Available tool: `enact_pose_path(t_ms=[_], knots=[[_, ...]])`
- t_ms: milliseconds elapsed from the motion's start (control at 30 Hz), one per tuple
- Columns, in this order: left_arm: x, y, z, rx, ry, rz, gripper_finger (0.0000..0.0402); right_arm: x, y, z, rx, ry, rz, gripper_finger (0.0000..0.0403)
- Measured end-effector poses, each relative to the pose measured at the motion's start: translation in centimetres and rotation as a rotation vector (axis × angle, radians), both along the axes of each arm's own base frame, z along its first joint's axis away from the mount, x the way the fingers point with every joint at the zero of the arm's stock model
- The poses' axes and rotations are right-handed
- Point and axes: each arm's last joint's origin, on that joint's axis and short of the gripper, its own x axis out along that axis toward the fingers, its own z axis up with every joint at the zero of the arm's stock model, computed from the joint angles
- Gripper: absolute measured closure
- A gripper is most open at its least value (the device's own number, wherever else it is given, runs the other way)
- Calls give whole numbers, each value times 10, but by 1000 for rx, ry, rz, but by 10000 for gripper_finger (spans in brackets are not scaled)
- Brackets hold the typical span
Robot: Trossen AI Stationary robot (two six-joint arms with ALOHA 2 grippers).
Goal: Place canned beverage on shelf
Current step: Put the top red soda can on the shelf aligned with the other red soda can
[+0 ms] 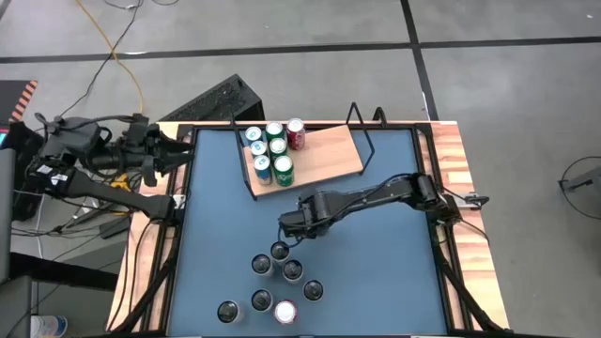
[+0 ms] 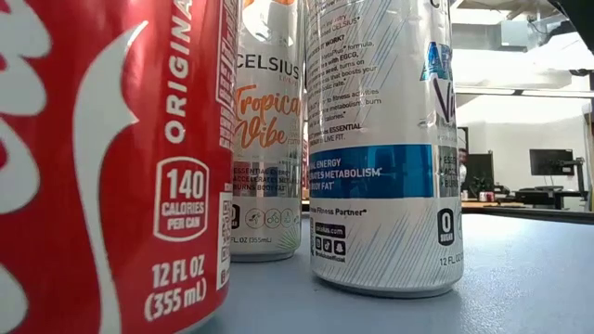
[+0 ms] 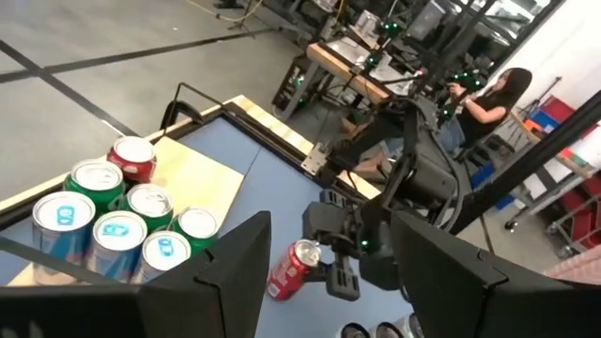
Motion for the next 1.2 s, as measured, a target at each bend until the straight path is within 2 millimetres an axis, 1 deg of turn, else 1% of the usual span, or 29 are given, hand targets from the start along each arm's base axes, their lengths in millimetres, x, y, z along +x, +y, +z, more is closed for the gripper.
enact_pose_path(t_ms=[67,200,433,533,700,767,800,867,967,1067,1133,1200], knots=[[2,0,0,6,6,2,195,4,-2,-4,10,-2,6,78],[6,0,-1,10,18,3,195,5,-7,-10,53,32,16,91],[8,-1,-2,28,40,2,195,6,-4,-10,48,47,150,139],[9,-1,-3,29,55,3,195,3,2,-7,4,93,320,142],[9,0,-4,36,58,33,195,-12,16,-3,-108,288,721,142],[9,1,-4,39,59,50,195,-15,22,4,-167,323,901,142],[8,1,-4,39,60,53,195,-15,25,7,-193,323,964,142],[8,1,-4,40,60,55,195,-18,28,17,-212,293,1030,142],[9,1,-4,40,62,54,195,-23,36,31,-238,254,1177,142],[8,1,-5,44,72,74,195,-33,41,51,-262,233,1321,142],[8,2,-5,49,79,92,195,-43,41,62,-273,253,1402,142],[8,2,-5,51,79,104,195,-51,44,68,-274,295,1483,142]])
